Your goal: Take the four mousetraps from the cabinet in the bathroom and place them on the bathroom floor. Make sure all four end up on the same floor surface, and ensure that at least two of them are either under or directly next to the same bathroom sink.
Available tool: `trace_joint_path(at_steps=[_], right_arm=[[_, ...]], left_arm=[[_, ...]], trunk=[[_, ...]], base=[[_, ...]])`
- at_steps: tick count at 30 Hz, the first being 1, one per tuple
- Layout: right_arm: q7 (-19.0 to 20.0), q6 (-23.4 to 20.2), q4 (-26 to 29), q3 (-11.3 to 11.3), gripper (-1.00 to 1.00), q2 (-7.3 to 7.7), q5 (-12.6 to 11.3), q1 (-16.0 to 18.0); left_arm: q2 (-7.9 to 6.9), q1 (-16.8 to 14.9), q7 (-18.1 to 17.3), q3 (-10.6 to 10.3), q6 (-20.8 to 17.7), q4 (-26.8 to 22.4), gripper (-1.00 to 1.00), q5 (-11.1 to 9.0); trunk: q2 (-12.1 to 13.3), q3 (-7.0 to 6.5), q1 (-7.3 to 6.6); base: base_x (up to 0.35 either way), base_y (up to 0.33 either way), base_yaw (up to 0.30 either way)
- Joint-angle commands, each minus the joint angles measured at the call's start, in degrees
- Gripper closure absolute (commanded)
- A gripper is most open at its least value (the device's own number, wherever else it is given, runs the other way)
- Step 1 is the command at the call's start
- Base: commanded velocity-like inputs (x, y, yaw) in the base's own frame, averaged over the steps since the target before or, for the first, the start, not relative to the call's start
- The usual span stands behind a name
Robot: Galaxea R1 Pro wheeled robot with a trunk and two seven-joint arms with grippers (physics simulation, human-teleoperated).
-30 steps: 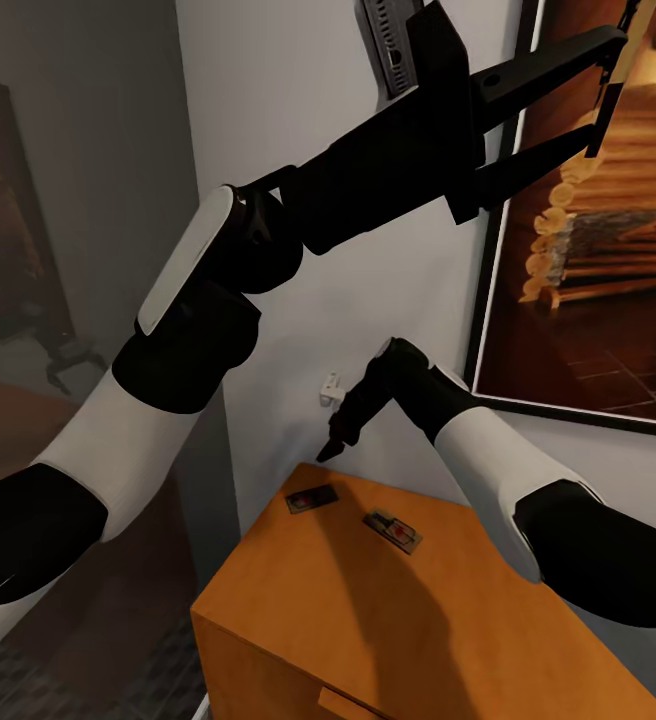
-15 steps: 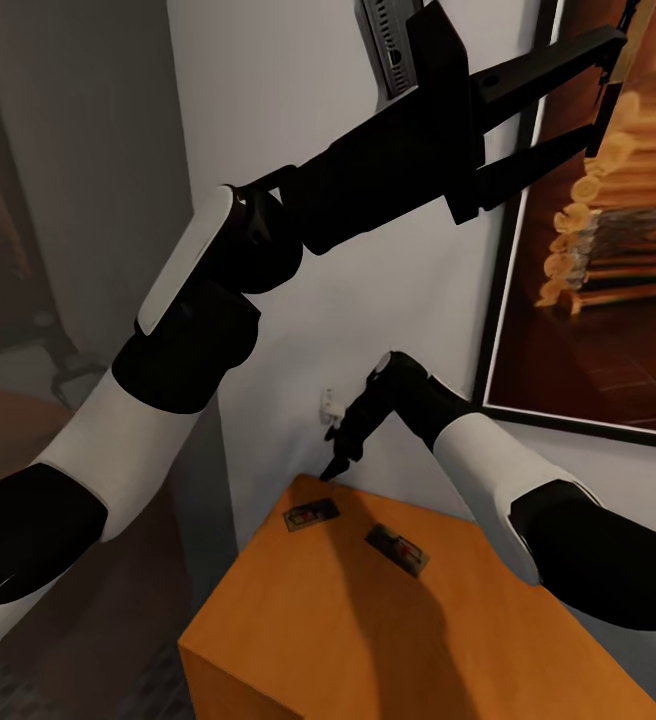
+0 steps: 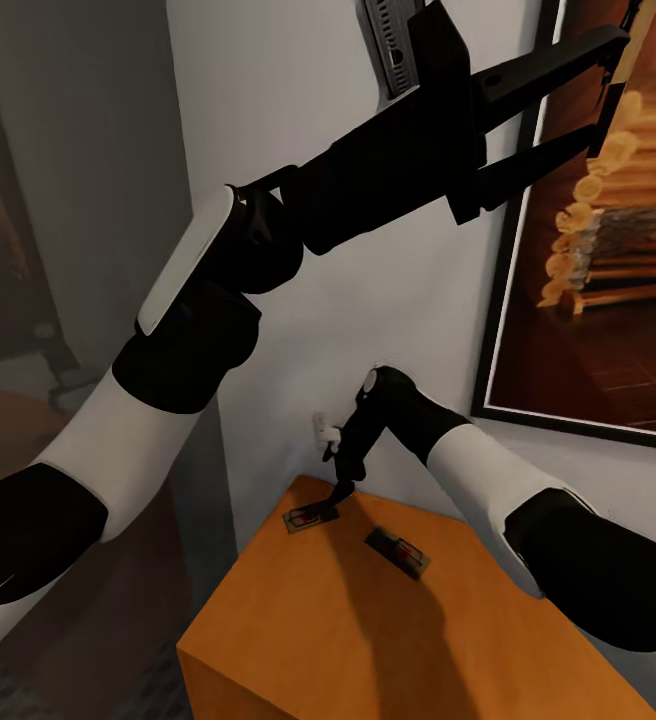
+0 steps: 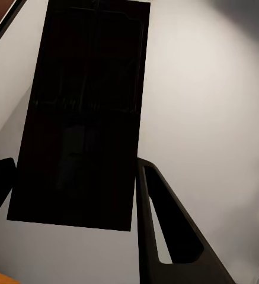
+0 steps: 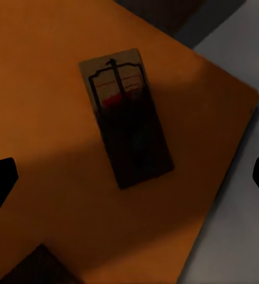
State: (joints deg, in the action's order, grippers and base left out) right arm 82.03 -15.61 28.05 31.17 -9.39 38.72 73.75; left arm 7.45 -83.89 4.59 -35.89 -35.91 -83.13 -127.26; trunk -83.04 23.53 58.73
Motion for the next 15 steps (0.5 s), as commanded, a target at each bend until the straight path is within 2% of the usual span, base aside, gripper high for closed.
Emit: trace_joint_path(at_steps=[1,15], right_arm=[[0.2,-0.3,0.1,0.1,-1.00,0.03,0.1,-0.2],[0.3,0.4,0.7,0.3,-1.00,-0.01,0.1,-0.4]], left_arm=[[0.02,0.0,0.4,0.0,-0.1,0.0,1.00,-0.4],[0.02,0.2,0.4,0.0,-0.1,0.0,1.00,-0.4]], trunk=[[0.0,0.07,0.00],[0.0,0.07,0.00]], base=[[0.000,0.000,0.000],[0.000,0.000,0.000]])
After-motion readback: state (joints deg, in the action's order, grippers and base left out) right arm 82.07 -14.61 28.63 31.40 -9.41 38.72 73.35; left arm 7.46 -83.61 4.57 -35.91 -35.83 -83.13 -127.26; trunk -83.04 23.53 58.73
